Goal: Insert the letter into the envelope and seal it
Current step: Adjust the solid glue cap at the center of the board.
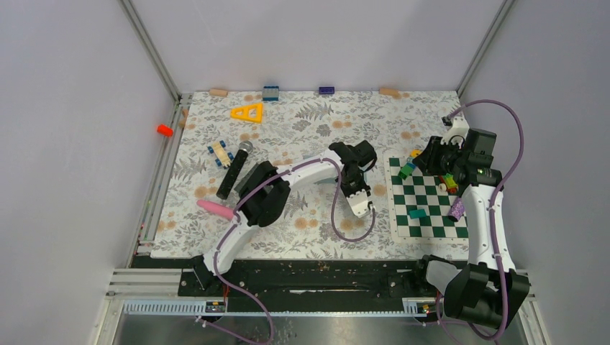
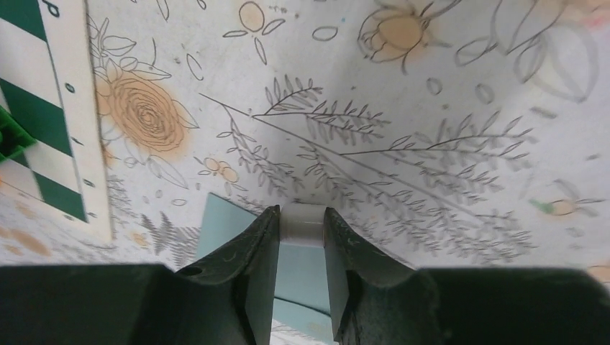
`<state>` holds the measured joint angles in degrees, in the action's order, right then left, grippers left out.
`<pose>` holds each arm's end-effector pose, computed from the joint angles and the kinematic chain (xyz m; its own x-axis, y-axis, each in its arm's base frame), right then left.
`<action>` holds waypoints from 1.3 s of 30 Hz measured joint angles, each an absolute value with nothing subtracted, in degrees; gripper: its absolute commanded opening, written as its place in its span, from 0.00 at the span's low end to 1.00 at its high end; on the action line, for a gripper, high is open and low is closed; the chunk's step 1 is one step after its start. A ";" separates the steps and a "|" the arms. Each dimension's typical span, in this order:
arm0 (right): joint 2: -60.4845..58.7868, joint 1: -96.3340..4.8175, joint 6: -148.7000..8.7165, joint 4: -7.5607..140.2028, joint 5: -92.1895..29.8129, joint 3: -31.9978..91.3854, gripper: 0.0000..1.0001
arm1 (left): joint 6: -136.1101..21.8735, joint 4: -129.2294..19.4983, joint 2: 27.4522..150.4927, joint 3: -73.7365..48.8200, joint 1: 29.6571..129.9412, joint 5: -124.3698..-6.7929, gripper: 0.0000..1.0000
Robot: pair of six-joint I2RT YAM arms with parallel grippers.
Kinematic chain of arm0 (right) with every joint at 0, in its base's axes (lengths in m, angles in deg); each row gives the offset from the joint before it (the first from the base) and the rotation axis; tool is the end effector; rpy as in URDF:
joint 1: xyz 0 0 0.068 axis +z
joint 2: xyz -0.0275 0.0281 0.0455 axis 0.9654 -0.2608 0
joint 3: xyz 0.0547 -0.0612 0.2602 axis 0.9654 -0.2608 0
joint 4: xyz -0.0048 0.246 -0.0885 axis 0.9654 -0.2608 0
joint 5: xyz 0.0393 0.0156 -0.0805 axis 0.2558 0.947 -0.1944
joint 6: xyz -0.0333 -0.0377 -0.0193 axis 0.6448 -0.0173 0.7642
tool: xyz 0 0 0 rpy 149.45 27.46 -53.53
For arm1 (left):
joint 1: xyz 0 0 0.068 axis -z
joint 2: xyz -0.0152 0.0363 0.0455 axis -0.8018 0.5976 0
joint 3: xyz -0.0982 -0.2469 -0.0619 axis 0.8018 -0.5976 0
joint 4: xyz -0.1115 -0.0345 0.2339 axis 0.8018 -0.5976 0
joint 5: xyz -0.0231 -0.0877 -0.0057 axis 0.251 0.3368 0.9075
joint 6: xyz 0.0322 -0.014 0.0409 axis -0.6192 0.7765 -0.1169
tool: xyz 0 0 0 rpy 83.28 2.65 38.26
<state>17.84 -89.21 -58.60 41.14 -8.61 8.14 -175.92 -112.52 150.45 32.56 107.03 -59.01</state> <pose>0.2326 -0.0409 0.3127 -0.5262 0.0631 -0.8480 -0.2328 0.9484 0.2151 0.2832 -0.4014 0.1631 0.9506 0.2653 -0.1610 0.3043 -0.8984 0.3165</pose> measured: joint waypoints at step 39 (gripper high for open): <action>11.61 -70.59 -55.01 42.05 -8.31 9.02 0.00 | -102.74 -92.24 123.54 0.49 94.38 -48.65 0.99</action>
